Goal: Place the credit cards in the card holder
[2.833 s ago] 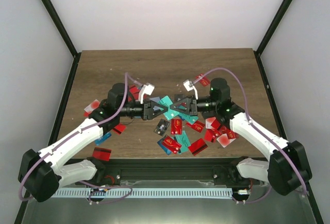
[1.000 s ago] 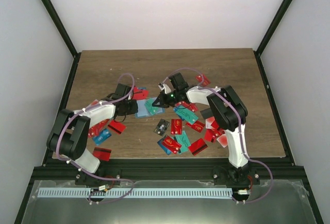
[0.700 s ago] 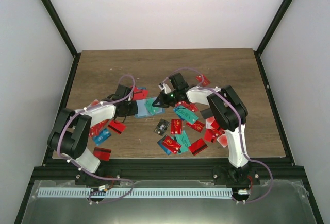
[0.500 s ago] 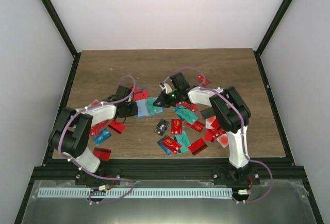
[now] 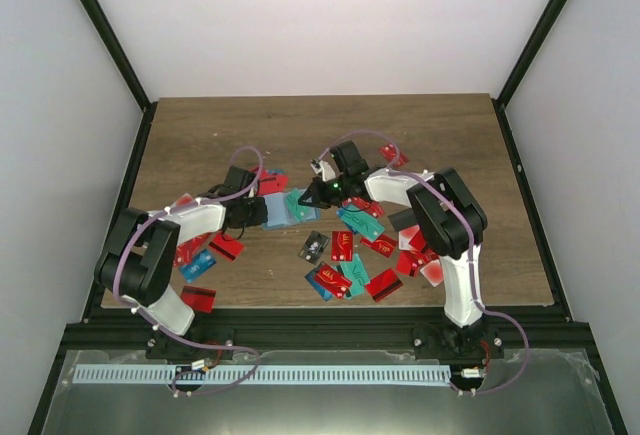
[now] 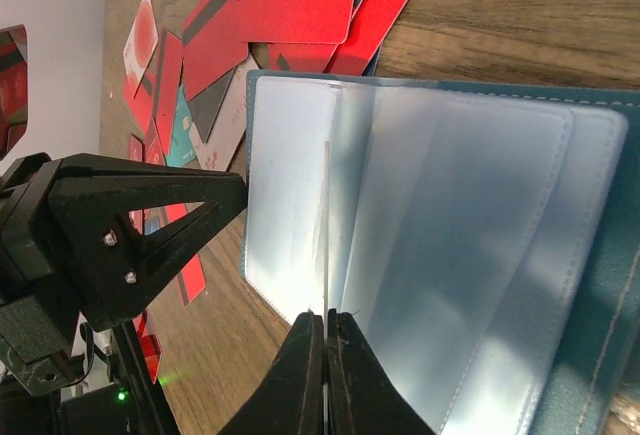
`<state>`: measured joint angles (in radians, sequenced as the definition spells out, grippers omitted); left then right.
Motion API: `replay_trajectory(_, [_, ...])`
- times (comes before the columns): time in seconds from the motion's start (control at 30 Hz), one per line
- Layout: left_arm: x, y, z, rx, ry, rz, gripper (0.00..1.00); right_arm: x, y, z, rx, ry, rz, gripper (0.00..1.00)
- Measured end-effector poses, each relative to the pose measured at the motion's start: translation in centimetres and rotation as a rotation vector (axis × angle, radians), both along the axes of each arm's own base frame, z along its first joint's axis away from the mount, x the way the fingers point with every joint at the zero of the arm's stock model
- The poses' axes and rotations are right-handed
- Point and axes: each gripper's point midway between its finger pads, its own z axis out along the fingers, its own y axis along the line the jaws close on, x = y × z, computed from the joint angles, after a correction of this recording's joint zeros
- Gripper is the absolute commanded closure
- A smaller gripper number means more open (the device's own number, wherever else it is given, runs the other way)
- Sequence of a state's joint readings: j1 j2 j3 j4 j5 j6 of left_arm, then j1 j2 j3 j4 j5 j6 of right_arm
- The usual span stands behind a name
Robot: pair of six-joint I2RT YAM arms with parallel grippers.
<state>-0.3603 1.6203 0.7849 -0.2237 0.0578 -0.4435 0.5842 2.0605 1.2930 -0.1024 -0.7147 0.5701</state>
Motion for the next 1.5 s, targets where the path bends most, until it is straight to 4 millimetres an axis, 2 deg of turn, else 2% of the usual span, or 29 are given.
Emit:
replay_trajectory(0.67, [-0.1, -0.2, 0.0, -0.013, 0.003, -0.008, 0.96, -0.1, 0.2, -1.4, 0.001, 0.044, 0.003, 0.99])
replay_trajectory(1.5, [-0.5, -0.5, -0.3, -0.032, 0.015, -0.021, 0.96, 1.2, 2.3, -0.8, 0.132, 0.056, -0.007, 0.99])
